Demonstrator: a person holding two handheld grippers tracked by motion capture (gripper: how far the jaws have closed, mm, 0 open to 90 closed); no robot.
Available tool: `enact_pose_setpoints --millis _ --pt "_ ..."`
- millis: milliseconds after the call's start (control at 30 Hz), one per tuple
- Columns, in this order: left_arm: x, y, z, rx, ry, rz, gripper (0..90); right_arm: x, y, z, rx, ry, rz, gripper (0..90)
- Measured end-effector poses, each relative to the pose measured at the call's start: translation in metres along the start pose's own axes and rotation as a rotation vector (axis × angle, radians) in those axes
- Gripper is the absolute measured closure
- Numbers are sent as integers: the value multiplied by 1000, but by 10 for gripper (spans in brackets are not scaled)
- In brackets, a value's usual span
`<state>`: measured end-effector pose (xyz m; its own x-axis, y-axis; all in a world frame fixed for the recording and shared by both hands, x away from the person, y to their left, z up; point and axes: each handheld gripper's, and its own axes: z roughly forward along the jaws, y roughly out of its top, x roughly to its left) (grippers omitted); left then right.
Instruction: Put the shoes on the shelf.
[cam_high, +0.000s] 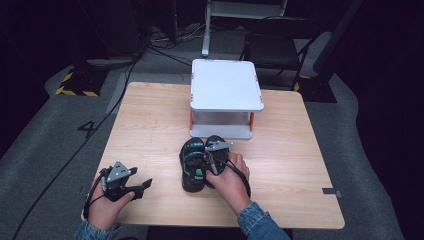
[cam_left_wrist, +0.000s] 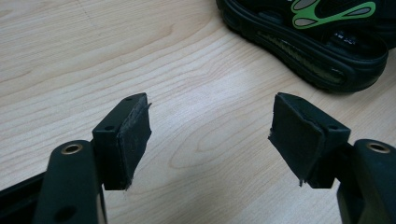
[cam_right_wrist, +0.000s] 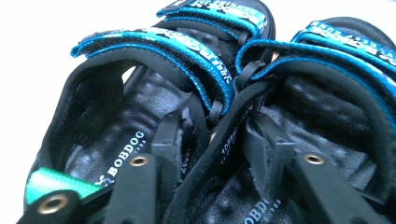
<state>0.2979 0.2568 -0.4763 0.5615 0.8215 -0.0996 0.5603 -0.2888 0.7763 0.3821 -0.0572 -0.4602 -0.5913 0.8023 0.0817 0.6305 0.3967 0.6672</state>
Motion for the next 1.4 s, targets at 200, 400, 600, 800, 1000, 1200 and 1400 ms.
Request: enact_pose_setpoints --millis 200,400,600,800,1000,1200,1400 --pt "2 -1 0 -10 3 1 288 2 1 -2 -13 -10 15 758" --pt "3 -1 1 -11 -3 -6 289 2 3 -3 -20 0 44 784" --pt "2 0 2 -9 -10 2 288 -7 16 -17 -60 -16 58 784" --pt "2 0 3 -12 -11 2 288 -33 41 -23 -81 -65 79 782" --pt "2 1 4 -14 -14 -8 287 -55 61 -17 -96 -109 69 779" --pt "2 1 2 -21 -28 -9 284 -72 70 -5 -85 -142 57 778" --pt "1 0 3 -24 -39 -20 283 -91 71 11 -102 -175 80 776"
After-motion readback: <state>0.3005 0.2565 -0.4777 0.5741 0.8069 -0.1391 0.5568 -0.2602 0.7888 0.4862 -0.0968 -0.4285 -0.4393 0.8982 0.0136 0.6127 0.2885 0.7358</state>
